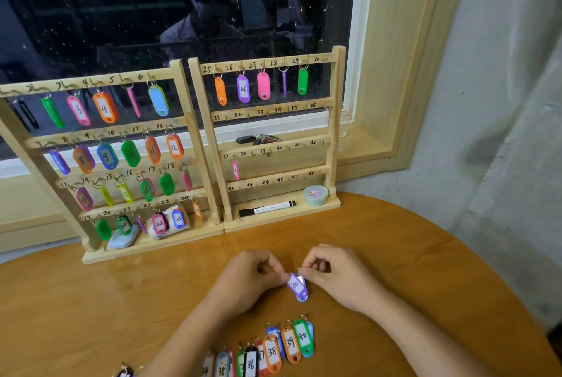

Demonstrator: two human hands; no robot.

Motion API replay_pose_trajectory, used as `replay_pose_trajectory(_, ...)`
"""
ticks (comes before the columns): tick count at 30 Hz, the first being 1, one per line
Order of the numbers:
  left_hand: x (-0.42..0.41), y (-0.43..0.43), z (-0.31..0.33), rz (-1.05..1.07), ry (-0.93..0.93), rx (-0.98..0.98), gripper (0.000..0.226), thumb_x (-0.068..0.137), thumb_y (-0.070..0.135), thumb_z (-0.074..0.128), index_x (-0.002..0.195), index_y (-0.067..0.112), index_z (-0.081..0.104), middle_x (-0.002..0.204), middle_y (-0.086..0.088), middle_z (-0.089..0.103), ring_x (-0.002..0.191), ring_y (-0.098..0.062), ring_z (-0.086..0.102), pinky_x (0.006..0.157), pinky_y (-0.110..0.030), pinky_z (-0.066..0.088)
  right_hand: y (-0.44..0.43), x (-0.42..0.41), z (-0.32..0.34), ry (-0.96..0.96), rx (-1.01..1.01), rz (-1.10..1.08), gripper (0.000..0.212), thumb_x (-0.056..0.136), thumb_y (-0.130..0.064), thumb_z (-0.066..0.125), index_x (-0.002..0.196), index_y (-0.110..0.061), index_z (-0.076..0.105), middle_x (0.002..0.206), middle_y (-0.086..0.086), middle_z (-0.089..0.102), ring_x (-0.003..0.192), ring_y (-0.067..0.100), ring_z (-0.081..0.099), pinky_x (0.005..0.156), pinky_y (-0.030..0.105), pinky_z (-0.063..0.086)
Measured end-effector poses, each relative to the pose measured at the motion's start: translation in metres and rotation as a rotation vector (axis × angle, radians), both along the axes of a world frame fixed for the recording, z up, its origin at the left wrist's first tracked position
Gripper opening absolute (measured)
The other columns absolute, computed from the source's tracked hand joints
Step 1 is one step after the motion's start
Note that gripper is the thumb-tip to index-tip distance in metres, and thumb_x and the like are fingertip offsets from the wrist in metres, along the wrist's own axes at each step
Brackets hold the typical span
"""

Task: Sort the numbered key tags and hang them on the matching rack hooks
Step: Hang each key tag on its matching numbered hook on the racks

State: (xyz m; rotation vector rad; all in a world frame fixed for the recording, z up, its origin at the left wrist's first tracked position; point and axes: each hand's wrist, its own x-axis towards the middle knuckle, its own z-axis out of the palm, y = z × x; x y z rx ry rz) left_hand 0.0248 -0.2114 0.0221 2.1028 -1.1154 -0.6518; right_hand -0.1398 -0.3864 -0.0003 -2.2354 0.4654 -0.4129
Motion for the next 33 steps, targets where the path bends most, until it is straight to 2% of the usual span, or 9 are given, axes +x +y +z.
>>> replay_pose_trajectory(3, 0.005, -0.003, 0.017, 0.011, -0.05, -0.043, 0.015, 0.091, 0.045, 0.082, 0.089, 0.031, 0.076, 0.09, 0.013, 0.078, 0.084, -0.003, 0.07, 0.078, -0.025, 0.058, -0.007, 0.003, 0.015, -0.057, 0.006, -0.025, 0.011, 0.094, -0.031, 0.079, 0.085, -0.033, 0.076, 0.087, -0.015, 0.067, 0.079, 0.01, 0.06, 0.067, 0.021, 0.048)
replay_pose_trajectory(6, 0.013, -0.013, 0.045, 0.025, -0.079, -0.133, 0.014, 0.091, 0.039, 0.084, 0.087, 0.029, 0.075, 0.083, 0.01, 0.078, 0.079, -0.005, 0.071, 0.077, -0.03, 0.057, -0.019, 0.012, 0.041, -0.083, 0.045, -0.032, 0.011, 0.097, -0.031, 0.077, 0.086, -0.031, 0.077, 0.084, -0.009, 0.072, 0.077, 0.013, 0.062, 0.068, 0.03, 0.05)
replay_pose_trajectory(11, 0.027, -0.034, 0.101, 0.024, -0.19, -0.244, 0.014, 0.093, 0.034, 0.083, 0.086, 0.026, 0.074, 0.077, -0.001, 0.075, 0.077, -0.022, 0.069, 0.068, -0.034, 0.054, -0.059, 0.036, 0.103, -0.209, 0.024, -0.1, 0.013, 0.096, -0.023, 0.077, 0.084, -0.024, 0.077, 0.079, -0.004, 0.072, 0.071, 0.005, 0.056, 0.069, 0.028, 0.045)
replay_pose_trajectory(16, 0.037, -0.059, 0.157, -0.01, -0.296, -0.324, 0.01, 0.094, 0.032, 0.082, 0.089, 0.028, 0.075, 0.079, 0.006, 0.076, 0.077, -0.015, 0.071, 0.077, -0.041, 0.061, -0.105, 0.06, 0.178, -0.341, -0.029, -0.223, 0.019, 0.096, -0.017, 0.075, 0.079, -0.026, 0.075, 0.075, -0.009, 0.076, 0.07, 0.008, 0.064, 0.077, 0.035, 0.053)
replay_pose_trajectory(21, 0.043, -0.084, 0.202, -0.01, -0.412, -0.384, 0.008, 0.096, 0.03, 0.081, 0.09, 0.028, 0.076, 0.079, 0.007, 0.076, 0.076, -0.011, 0.072, 0.076, -0.037, 0.061, -0.131, 0.073, 0.242, -0.494, 0.0, -0.329, 0.017, 0.098, -0.013, 0.07, 0.083, -0.019, 0.075, 0.069, -0.005, 0.074, 0.057, 0.007, 0.063, 0.067, 0.029, 0.053)
replay_pose_trajectory(24, 0.044, -0.099, 0.223, -0.003, -0.432, -0.42, 0.007, 0.098, 0.027, 0.079, 0.092, 0.027, 0.076, 0.081, 0.007, 0.076, 0.068, -0.002, 0.07, 0.061, -0.019, 0.053, -0.135, 0.078, 0.27, -0.532, 0.009, -0.34, 0.014, 0.098, -0.017, 0.069, 0.085, -0.012, 0.075, 0.069, -0.001, 0.073, 0.058, 0.012, 0.062, 0.066, 0.03, 0.055)
replay_pose_trajectory(26, 0.044, -0.108, 0.236, -0.002, -0.469, -0.435, 0.007, 0.098, 0.026, 0.078, 0.091, 0.027, 0.076, 0.081, 0.009, 0.074, 0.067, -0.003, 0.066, 0.056, -0.011, 0.046, -0.137, 0.084, 0.281, -0.531, 0.002, -0.347, 0.016, 0.098, -0.019, 0.068, 0.083, -0.015, 0.074, 0.067, 0.0, 0.072, 0.056, 0.013, 0.062, 0.065, 0.031, 0.055)
replay_pose_trajectory(33, 0.046, -0.138, 0.268, 0.01, -0.552, -0.458, 0.006, 0.098, 0.031, 0.078, 0.092, 0.029, 0.078, 0.086, 0.008, 0.077, 0.084, -0.012, 0.072, 0.079, -0.038, 0.062, -0.135, 0.099, 0.292, -0.45, 0.003, -0.389, 0.021, 0.099, -0.018, 0.064, 0.082, -0.022, 0.074, 0.066, -0.003, 0.072, 0.061, 0.015, 0.064, 0.065, 0.034, 0.057)
